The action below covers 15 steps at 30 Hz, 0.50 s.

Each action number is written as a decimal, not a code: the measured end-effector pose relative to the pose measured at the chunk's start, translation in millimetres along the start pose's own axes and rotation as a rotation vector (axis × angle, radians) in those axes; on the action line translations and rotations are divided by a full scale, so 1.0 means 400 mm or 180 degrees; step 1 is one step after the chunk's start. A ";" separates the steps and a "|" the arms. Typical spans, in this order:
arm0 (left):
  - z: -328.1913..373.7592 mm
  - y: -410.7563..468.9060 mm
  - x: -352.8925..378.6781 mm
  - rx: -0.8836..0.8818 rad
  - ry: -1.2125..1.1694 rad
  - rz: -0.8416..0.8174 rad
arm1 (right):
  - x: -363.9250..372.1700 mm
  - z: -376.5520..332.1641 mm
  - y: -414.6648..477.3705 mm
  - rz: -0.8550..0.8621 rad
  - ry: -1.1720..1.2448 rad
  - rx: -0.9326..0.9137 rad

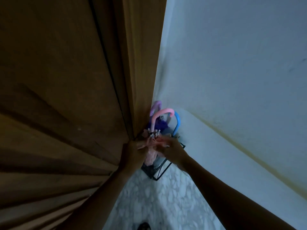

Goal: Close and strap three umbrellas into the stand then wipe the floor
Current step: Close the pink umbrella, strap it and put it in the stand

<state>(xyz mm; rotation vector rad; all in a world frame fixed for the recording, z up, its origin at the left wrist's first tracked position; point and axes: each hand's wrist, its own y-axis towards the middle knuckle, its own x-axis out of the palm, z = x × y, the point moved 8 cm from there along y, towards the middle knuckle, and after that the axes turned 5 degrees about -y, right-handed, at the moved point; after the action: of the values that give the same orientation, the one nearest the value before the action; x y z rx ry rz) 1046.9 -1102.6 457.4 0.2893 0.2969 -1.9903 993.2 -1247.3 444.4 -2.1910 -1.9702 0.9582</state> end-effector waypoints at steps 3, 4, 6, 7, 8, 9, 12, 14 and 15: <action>-0.099 0.014 0.024 -0.0100 0.0068 -0.0040 | 0.045 0.081 0.050 0.0023 -0.0033 0.0149; -0.123 0.016 0.030 -0.0125 0.0171 -0.0059 | 0.060 0.099 0.061 0.0015 -0.0088 0.0161; -0.163 0.019 0.035 -0.0202 0.0326 -0.0075 | 0.086 0.129 0.082 -0.0008 -0.0214 0.0171; -0.179 0.020 0.037 -0.0246 0.0388 -0.0086 | 0.097 0.138 0.092 -0.0013 -0.0251 0.0181; -0.194 0.022 0.039 -0.0283 0.0452 -0.0101 | 0.108 0.145 0.102 -0.0008 -0.0296 0.0191; -0.207 0.025 0.041 -0.0308 0.0498 -0.0113 | 0.117 0.151 0.110 0.0004 -0.0351 0.0217; -0.233 0.044 0.043 -0.0420 0.0547 -0.0034 | 0.134 0.151 0.135 0.0148 -0.0392 0.0339; -0.240 0.060 0.042 -0.0452 0.0530 0.0057 | 0.140 0.145 0.146 0.0242 -0.0323 0.0461; -0.242 0.065 0.043 -0.0485 0.0505 0.0071 | 0.141 0.142 0.147 0.0290 -0.0270 0.0543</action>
<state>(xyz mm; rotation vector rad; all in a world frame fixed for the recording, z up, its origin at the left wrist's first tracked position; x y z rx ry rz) 1070.2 -1095.8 358.7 0.3518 0.5415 -1.9141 1018.8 -1227.6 350.5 -2.1958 -1.7599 1.2019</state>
